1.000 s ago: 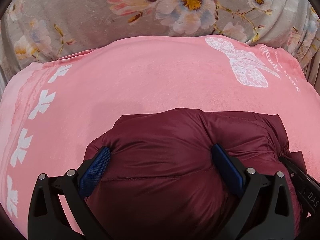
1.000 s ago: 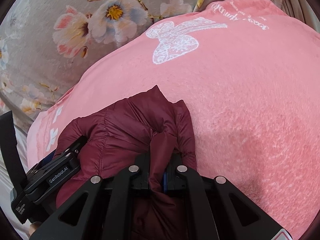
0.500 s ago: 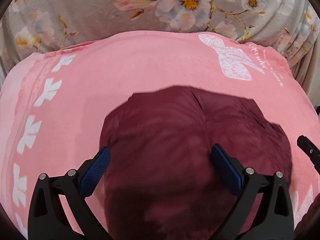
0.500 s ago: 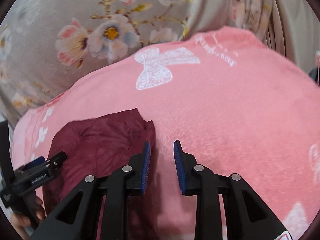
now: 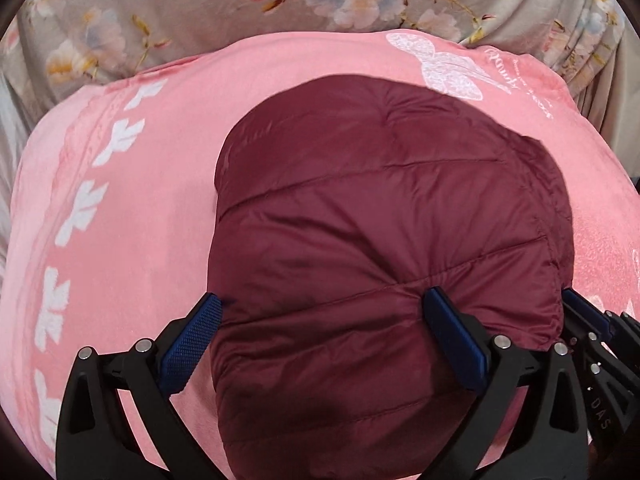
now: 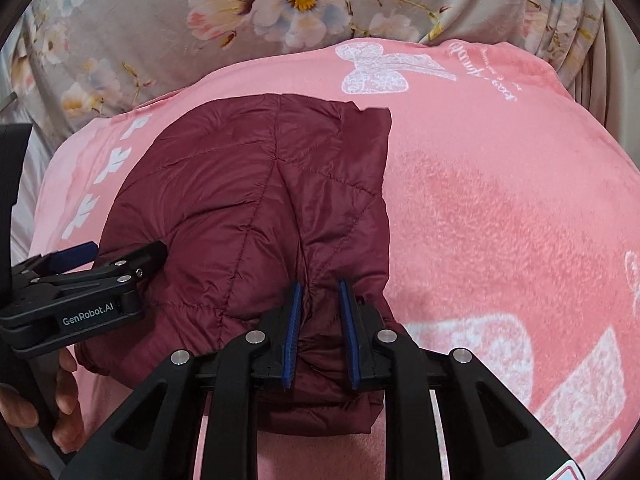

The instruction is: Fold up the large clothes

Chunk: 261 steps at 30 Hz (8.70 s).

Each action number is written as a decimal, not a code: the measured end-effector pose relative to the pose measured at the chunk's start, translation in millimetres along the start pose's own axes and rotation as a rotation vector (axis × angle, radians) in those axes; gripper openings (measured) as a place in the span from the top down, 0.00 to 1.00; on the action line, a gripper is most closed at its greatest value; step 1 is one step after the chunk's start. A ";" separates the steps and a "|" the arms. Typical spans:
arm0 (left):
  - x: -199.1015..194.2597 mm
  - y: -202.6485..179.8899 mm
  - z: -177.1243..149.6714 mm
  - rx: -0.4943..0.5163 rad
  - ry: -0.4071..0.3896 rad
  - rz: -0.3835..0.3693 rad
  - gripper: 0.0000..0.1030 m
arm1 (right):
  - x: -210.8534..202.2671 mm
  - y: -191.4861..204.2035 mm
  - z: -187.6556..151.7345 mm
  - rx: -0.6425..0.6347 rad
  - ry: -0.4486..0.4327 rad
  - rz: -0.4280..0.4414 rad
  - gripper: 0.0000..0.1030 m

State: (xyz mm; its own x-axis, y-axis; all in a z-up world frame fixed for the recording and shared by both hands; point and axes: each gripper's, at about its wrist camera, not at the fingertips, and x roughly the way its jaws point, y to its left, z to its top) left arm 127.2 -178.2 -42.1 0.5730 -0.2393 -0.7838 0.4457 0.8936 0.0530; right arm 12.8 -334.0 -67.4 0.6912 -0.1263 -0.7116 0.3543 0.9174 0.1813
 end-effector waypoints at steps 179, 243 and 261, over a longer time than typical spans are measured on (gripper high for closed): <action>82.3 236.6 17.3 -0.296 -0.073 0.191 0.04 | 144.6 221.3 70.9 -0.220 -0.065 -0.079 0.81; -20.6 163.7 -97.9 -0.169 -0.155 0.281 0.05 | 36.2 193.6 -52.1 -0.229 -0.114 -0.093 0.18; -22.4 157.5 -97.4 -0.144 -0.168 0.288 0.05 | 37.9 198.2 -52.2 -0.259 -0.120 -0.114 0.18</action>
State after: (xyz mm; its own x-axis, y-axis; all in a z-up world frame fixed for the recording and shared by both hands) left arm 117.6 4.9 -76.4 0.7715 -0.0185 -0.6360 0.1552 0.9749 0.1599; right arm 76.3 -137.3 -93.9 0.7309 -0.2633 -0.6296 0.2721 0.9585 -0.0850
